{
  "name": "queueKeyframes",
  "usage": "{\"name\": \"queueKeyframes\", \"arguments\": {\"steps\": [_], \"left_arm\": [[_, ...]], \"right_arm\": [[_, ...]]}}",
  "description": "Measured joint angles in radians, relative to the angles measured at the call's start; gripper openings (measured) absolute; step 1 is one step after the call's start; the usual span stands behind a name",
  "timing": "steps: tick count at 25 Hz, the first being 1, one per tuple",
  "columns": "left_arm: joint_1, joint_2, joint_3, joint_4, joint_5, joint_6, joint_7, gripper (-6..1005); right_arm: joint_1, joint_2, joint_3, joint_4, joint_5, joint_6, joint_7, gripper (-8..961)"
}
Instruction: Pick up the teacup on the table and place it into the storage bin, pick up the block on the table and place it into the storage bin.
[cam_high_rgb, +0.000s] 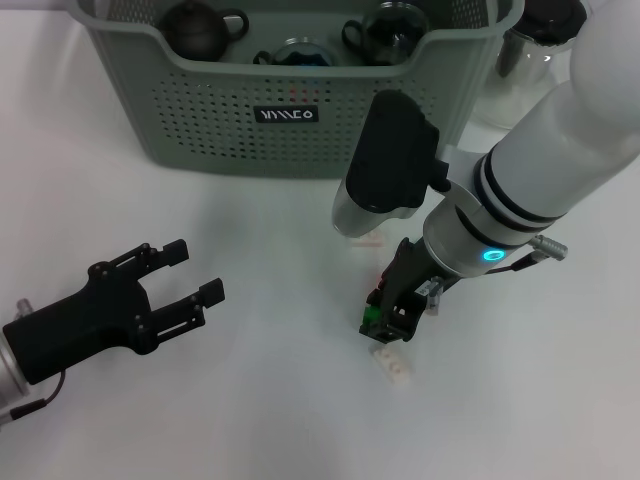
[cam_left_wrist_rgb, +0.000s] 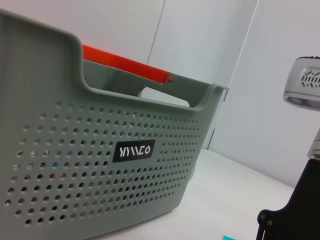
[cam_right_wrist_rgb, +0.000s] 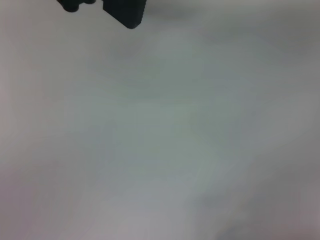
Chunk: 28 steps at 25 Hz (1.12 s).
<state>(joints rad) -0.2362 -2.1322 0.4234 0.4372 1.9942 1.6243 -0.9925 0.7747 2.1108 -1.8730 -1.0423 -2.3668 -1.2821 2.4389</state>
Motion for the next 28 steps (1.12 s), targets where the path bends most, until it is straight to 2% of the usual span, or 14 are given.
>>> {"name": "queueKeyframes", "arguments": {"steps": [8,13,17,19,25,28], "left_arm": [[0.000,0.000,0.000,0.000,0.000,0.000,0.000,761],[0.000,0.000,0.000,0.000,0.000,0.000,0.000,761],[0.001,0.000,0.000,0.000,0.000,-0.001,0.000,762],[0.001,0.000,0.000,0.000,0.000,-0.001,0.000,762],[0.004,0.000,0.000,0.000,0.000,-0.002,0.000,762],[0.005,0.000,0.000,0.000,-0.001,-0.002,0.000,762]], "right_arm": [[0.001,0.000,0.000,0.011,-0.001,0.000,0.002,365],[0.003,-0.002,0.001,0.014,0.001,-0.005,0.018,309],[-0.014,-0.008,0.043,-0.048,0.002,-0.039,0.026,202],[-0.040,-0.011,0.105,-0.127,0.002,-0.079,0.025,175],[-0.151,-0.012,0.389,-0.497,0.032,-0.220,0.017,176],[-0.174,-0.012,0.495,-0.629,0.082,-0.239,0.016,177]]}}
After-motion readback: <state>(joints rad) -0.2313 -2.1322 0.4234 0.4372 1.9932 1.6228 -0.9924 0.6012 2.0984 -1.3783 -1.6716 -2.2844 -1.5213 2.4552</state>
